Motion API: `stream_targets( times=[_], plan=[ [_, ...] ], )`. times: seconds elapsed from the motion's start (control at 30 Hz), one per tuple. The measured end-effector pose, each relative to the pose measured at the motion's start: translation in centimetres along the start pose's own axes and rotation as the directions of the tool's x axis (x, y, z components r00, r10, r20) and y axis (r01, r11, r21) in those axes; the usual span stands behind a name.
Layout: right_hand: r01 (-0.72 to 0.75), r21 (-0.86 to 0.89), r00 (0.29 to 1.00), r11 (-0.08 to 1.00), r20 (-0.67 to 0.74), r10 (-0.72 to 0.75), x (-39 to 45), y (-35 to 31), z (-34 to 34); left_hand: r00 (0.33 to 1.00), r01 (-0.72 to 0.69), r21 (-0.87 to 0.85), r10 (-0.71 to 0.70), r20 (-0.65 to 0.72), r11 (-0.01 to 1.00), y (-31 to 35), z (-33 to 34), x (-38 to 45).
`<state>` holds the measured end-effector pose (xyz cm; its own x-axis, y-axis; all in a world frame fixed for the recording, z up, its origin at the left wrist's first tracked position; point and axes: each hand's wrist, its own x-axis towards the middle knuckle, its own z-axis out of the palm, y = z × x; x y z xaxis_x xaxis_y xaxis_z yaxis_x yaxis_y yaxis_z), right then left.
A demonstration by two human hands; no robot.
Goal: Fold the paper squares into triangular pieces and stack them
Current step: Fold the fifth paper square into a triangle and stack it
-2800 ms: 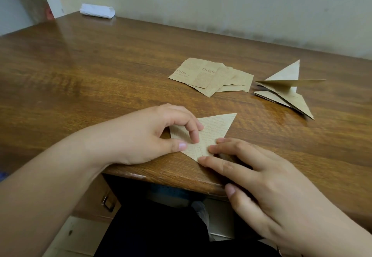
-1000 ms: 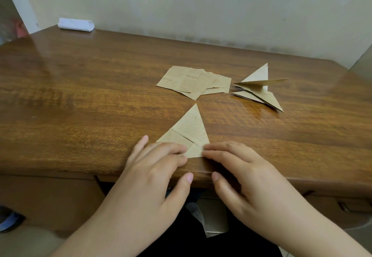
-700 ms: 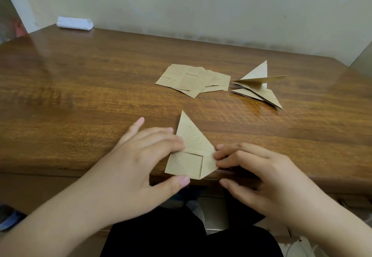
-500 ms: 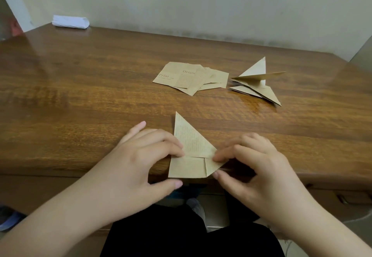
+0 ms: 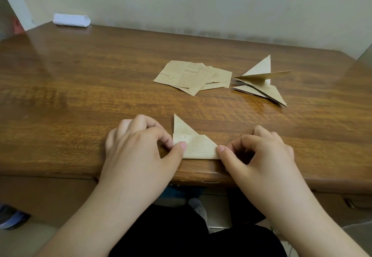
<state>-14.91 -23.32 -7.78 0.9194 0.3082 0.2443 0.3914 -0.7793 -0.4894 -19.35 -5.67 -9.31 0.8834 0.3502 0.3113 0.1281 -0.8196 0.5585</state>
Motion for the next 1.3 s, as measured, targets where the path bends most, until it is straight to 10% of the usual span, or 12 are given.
stream_targets(
  times=[0.67,0.9,1.3],
  plan=[
    [0.024,-0.066,0.996,0.997,-0.081,-0.030,0.2,0.2,0.7,0.997,-0.076,0.125,0.079,-0.025,0.989,-0.2,0.1,-0.4],
    [0.000,-0.122,0.997,0.993,-0.081,-0.010,0.2,0.1,0.8,0.951,-0.289,0.076,0.277,0.139,0.954,0.6,0.4,0.4],
    [0.019,-0.096,0.999,0.995,0.048,-0.014,0.4,0.4,-1.5,0.853,-0.243,0.043,0.192,0.485,0.969,0.4,-2.2,2.0]
  ],
)
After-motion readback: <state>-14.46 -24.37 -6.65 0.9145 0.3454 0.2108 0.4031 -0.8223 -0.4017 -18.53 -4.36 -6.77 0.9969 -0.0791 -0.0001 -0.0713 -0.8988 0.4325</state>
